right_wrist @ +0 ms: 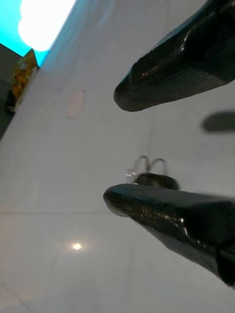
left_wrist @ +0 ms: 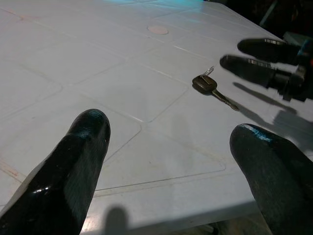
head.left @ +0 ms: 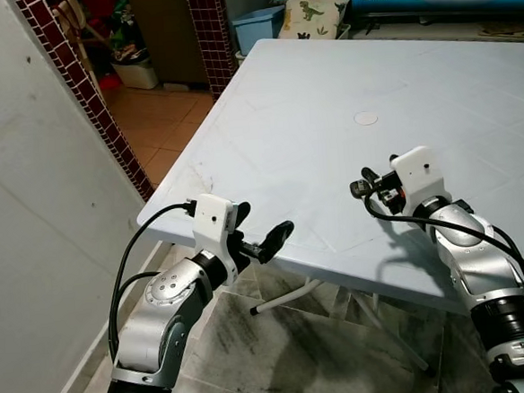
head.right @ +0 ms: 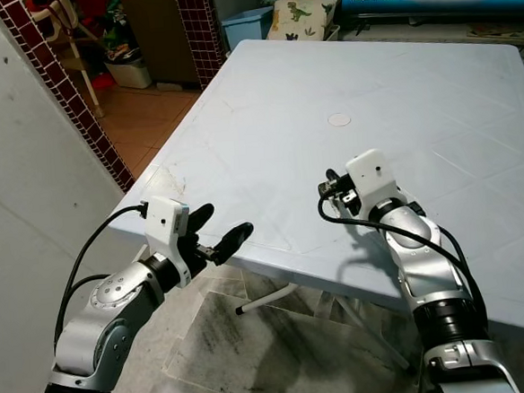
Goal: Hang keys on a hook
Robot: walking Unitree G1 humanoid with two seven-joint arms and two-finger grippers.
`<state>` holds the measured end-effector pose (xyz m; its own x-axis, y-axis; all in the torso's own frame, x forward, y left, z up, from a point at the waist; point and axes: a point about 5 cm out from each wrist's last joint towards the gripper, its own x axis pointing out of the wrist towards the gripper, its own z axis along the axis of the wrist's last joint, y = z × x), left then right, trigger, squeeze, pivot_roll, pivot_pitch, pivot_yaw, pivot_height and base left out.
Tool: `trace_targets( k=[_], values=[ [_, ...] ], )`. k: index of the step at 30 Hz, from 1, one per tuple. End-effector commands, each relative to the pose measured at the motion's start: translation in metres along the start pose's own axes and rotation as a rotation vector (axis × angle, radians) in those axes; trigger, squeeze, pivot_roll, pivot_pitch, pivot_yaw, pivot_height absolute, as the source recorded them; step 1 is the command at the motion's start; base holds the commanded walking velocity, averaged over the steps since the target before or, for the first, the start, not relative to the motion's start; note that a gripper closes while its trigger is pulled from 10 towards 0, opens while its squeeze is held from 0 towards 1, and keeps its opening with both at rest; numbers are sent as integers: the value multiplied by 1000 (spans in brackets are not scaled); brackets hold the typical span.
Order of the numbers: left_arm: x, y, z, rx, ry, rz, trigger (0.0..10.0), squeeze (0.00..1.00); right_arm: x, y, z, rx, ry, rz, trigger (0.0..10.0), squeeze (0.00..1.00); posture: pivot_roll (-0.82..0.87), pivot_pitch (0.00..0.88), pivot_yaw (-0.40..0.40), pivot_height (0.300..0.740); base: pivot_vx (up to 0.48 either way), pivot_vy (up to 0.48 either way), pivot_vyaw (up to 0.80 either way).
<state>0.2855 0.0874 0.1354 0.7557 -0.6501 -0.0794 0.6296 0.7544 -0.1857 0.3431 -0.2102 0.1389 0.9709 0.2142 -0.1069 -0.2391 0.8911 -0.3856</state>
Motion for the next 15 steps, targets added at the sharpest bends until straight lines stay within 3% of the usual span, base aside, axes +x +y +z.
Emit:
trace_targets(
  k=[1, 6, 12, 13, 15],
  values=[
    [0, 1, 2, 10, 1, -5, 10000, 0, -2, 0, 2, 0, -12, 12, 10000, 1000, 23, 55, 127, 740, 0, 0, 0],
    [0, 2, 3, 12, 1, -6, 10000, 0, -5, 1, -9, 57, 4, 42, 10000, 1000, 25, 57, 130, 740, 0, 0, 0],
    [1, 2, 4, 12, 0, -7, 10000, 0, -1, 4, -10, 44, 5, 76, 10000, 1000, 27, 57, 131, 740, 0, 0, 0],
    [0, 2, 4, 13, -1, -7, 10000, 0, 0, 4, -10, 43, 1, 88, 10000, 937, 30, 58, 131, 740, 0, 0, 0],
    [0, 2, 4, 12, 0, -8, 10000, 0, 2, 4, -10, 36, -2, 94, 10000, 0, 30, 58, 132, 740, 0, 0, 0]
  ],
)
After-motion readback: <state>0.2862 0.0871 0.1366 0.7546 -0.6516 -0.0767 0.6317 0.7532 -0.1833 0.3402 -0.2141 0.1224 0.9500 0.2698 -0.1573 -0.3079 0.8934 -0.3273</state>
